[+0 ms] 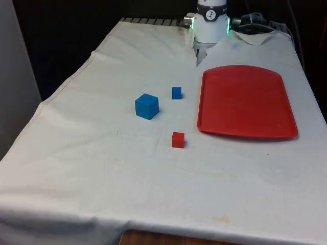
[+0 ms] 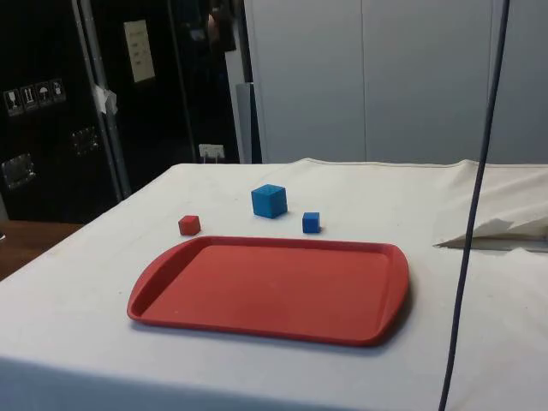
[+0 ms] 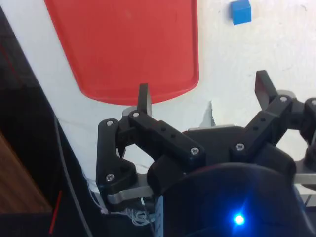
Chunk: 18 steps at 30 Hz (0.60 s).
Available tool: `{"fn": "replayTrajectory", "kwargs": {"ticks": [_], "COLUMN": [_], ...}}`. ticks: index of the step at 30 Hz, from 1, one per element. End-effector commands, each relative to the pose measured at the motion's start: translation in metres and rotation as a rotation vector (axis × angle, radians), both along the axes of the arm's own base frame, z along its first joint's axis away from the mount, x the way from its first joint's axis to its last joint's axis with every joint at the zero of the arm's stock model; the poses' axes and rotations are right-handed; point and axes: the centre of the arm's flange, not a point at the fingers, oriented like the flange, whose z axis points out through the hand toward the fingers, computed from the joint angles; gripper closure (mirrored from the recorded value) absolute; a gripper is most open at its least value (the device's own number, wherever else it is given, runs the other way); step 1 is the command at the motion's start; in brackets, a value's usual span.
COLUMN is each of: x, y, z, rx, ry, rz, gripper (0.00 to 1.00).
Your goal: Pick up the largest block and place it onto the tray.
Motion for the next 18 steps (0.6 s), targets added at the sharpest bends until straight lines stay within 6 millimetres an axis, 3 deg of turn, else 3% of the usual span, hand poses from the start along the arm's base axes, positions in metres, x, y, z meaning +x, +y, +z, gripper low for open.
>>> {"fn": "replayTrajectory", "kwargs": {"ticks": [1, 5, 18], "x": [0.001, 0.001, -0.004], "y": [-0.004, -0.006, -0.043], "z": [-0.005, -0.012, -0.05], "rx": [-0.004, -0.006, -0.011], "ry": [-0.017, -0.028, -0.064], "rz": [0.002, 0.006, 0.018], "gripper": [0.0, 0.0, 0.0]}}
